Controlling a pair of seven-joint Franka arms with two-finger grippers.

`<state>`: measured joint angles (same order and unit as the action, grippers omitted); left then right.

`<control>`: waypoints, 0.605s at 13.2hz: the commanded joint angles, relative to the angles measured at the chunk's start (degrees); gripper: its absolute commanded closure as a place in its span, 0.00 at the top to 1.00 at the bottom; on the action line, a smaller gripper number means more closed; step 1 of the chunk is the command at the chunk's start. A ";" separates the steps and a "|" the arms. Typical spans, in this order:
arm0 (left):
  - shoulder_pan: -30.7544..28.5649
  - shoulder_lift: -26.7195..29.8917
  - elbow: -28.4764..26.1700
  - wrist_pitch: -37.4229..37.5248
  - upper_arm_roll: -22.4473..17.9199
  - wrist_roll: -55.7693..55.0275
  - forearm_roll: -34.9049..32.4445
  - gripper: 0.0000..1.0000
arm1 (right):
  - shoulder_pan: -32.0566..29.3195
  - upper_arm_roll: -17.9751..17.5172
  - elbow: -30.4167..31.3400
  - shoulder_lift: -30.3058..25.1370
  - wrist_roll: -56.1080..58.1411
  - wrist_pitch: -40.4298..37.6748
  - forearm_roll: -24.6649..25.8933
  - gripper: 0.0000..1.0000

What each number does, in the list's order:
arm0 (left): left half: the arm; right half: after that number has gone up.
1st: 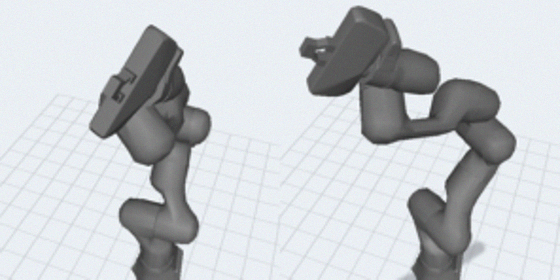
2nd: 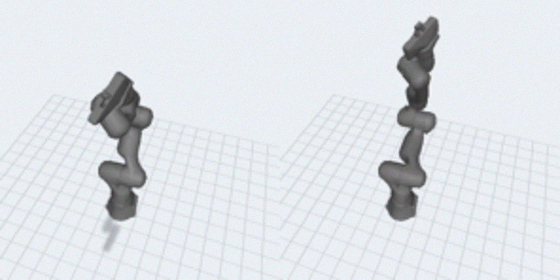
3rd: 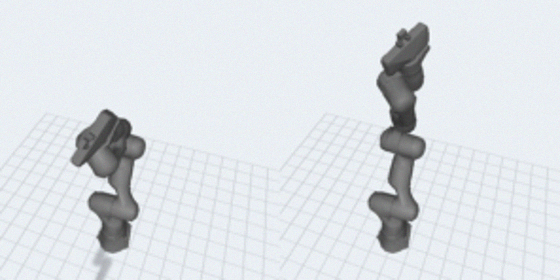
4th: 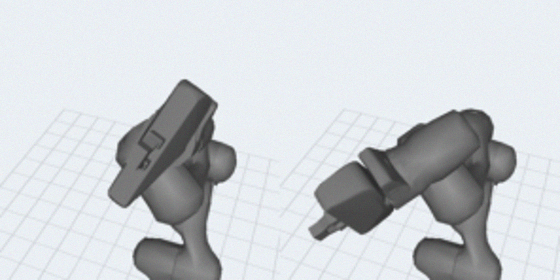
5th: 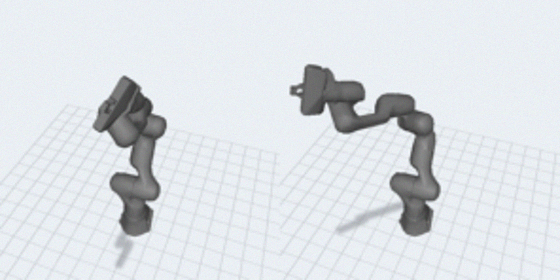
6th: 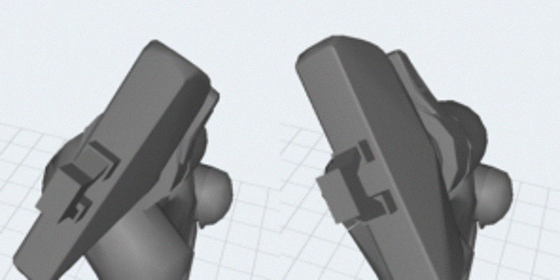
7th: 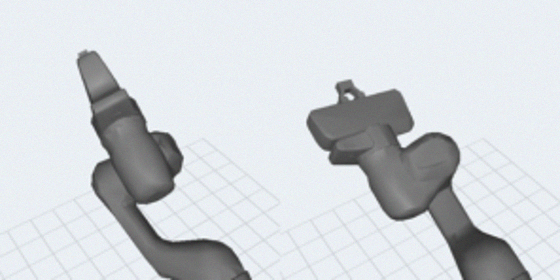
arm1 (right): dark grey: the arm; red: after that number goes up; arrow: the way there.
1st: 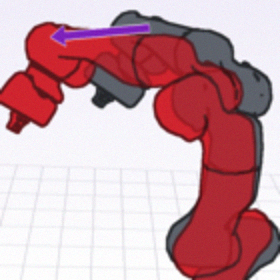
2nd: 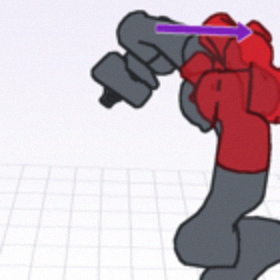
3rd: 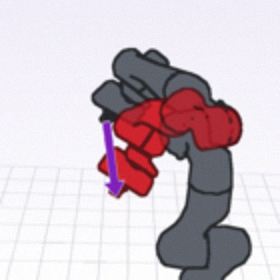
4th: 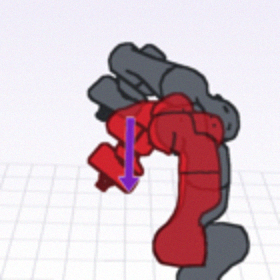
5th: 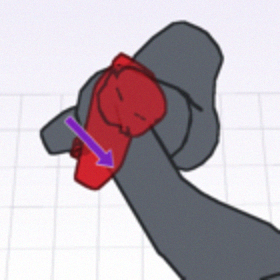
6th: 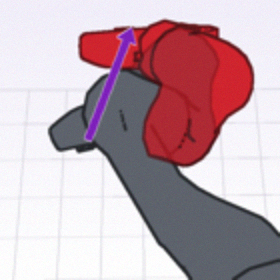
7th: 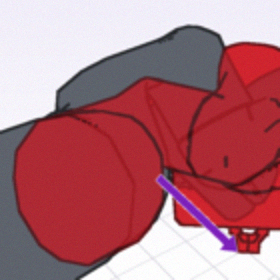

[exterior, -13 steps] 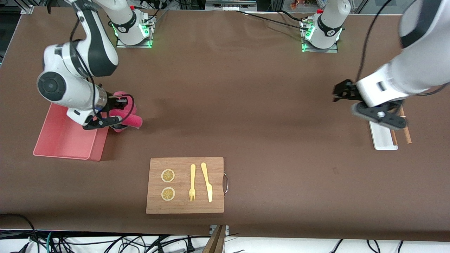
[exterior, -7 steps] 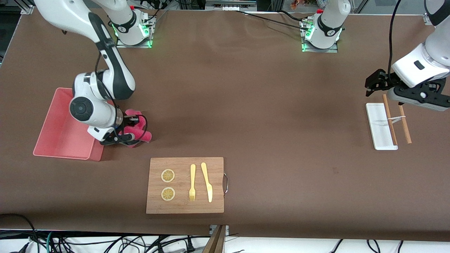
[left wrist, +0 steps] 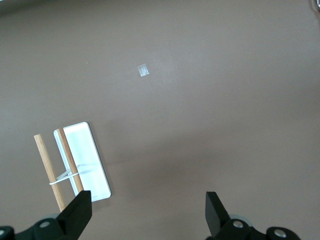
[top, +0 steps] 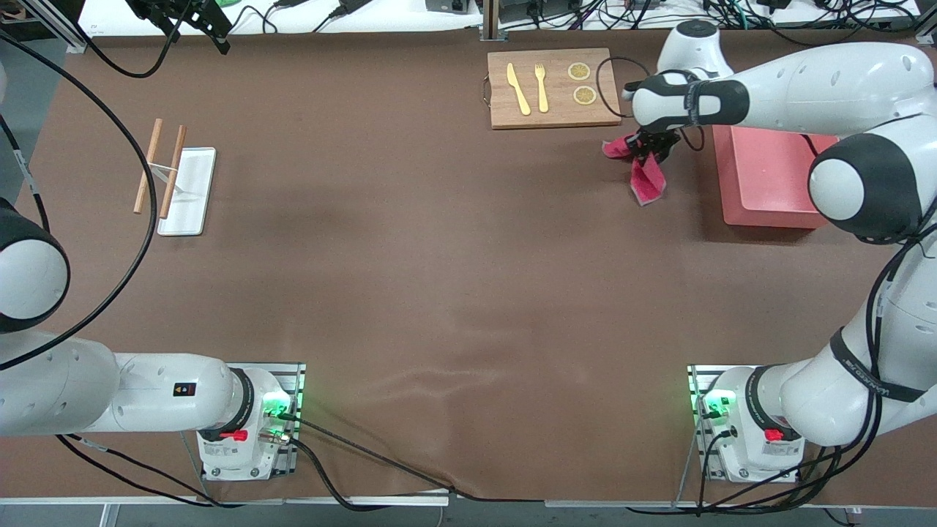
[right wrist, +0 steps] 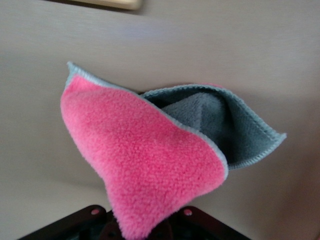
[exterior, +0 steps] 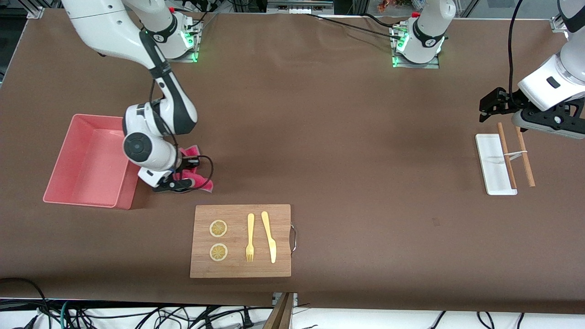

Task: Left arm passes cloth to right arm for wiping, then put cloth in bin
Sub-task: 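Wipe the table with the cloth using the right gripper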

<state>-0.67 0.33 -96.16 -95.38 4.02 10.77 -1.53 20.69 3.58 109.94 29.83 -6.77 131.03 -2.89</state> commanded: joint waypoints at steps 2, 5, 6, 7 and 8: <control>0.76 0.64 -0.26 0.19 -0.59 0.75 0.48 1.00 | 6.18 -0.32 -2.53 1.80 -11.65 0.01 -1.85 0.00; 0.76 0.73 -0.26 1.08 -0.59 0.22 0.47 1.00 | 12.08 -1.02 -7.61 5.40 -24.14 -0.08 -2.65 0.00; 0.76 0.73 -0.26 1.25 -0.59 0.31 0.47 1.00 | 13.40 -1.72 -10.07 6.72 -27.48 -0.16 -2.65 0.00; 0.76 0.73 -0.17 1.34 -0.59 0.22 0.47 1.00 | 14.20 -2.60 -12.79 8.12 -30.99 -0.60 -2.74 0.00; 0.76 0.64 -0.26 1.34 -0.59 0.22 0.47 1.00 | 14.55 -4.26 -15.17 9.44 -34.51 -0.60 -2.74 0.00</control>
<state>-0.60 0.33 -96.16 -94.72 4.02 10.72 -1.53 34.62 0.94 101.03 35.51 -36.00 131.33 -4.77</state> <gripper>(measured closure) 0.000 0.978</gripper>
